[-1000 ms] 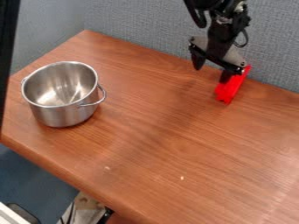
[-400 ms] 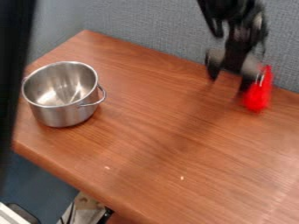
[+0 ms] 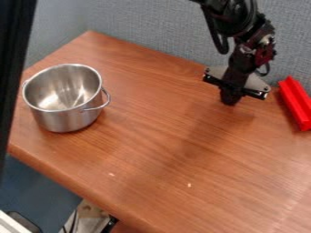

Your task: Move the red object from the metal pot to the table

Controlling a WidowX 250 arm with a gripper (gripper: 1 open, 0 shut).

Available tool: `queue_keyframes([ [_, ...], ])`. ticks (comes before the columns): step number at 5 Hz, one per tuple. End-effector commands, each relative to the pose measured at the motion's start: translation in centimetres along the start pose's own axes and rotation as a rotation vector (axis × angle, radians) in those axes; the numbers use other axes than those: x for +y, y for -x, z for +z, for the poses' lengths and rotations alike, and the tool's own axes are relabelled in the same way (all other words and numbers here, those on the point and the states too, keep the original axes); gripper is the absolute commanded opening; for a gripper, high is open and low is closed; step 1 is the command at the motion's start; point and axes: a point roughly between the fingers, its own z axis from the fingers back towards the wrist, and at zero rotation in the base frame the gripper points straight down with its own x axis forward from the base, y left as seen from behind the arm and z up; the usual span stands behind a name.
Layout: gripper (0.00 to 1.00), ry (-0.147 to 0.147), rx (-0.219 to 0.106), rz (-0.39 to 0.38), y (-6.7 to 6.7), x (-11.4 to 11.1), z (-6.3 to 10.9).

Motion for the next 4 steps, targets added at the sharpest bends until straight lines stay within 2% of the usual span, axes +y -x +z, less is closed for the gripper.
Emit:
queue_keyframes([
  [1, 0.0, -0.007, -0.086, 0.034, -1.4, 0.8, 4.3],
  [3, 0.0, 0.211, -0.122, -0.147, -0.3, 1.0, 11.8],
  [4, 0.0, 0.258, -0.154, -0.2, -0.6, 2.2, 14.1],
])
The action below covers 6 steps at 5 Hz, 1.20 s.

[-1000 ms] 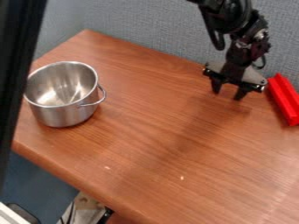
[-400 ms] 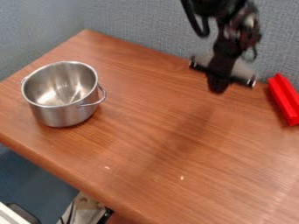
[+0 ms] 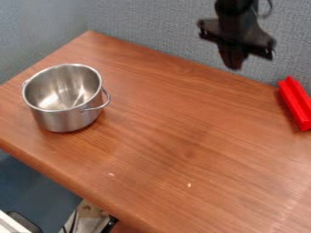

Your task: Move the red object from the metal pot to the table

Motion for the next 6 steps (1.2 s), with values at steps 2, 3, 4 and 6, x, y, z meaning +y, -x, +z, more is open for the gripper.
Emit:
queue_keyframes([
  [2, 1.0, 0.078, -0.013, -0.128, -0.4, 0.3, 0.9],
  [3, 1.0, 0.112, 0.013, -0.273, -0.5, -4.5, -1.4],
  [4, 1.0, 0.139, 0.029, -0.43, -1.1, -9.6, -4.0],
  [6, 0.0, 0.112, 0.074, -0.538, -3.3, -10.1, -8.1],
])
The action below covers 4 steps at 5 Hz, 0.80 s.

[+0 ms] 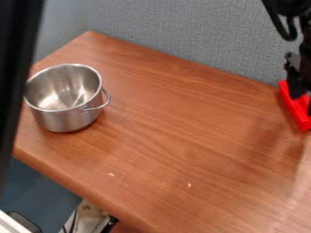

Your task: Move the red object from the metal pot to the table

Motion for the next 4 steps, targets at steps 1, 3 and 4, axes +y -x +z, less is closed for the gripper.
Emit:
queue_keyframes([
  [1, 0.0, -0.035, -0.043, 0.029, -1.4, 0.5, 1.6],
  [3, 0.0, 0.008, -0.08, -0.003, -1.7, -1.1, 4.9],
  [4, 0.0, 0.009, -0.126, -0.023, -1.8, -1.7, 7.7],
])
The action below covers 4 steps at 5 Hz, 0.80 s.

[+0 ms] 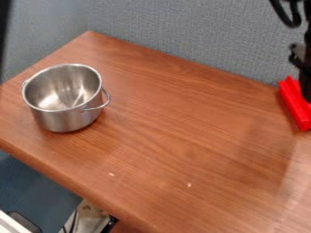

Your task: Move the red object from the metal pot to the table

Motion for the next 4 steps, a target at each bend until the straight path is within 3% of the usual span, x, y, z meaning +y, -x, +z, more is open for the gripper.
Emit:
queue_keyframes([
  [1, 0.0, -0.004, -0.1, -0.044, -1.1, -1.9, 4.4],
  [2, 0.0, 0.026, -0.109, -0.073, -1.8, -2.4, 2.7],
  [3, 1.0, 0.061, -0.1, -0.092, -2.2, -2.9, 0.5],
  [4, 1.0, 0.058, -0.071, -0.051, -2.6, -3.3, -1.0],
])
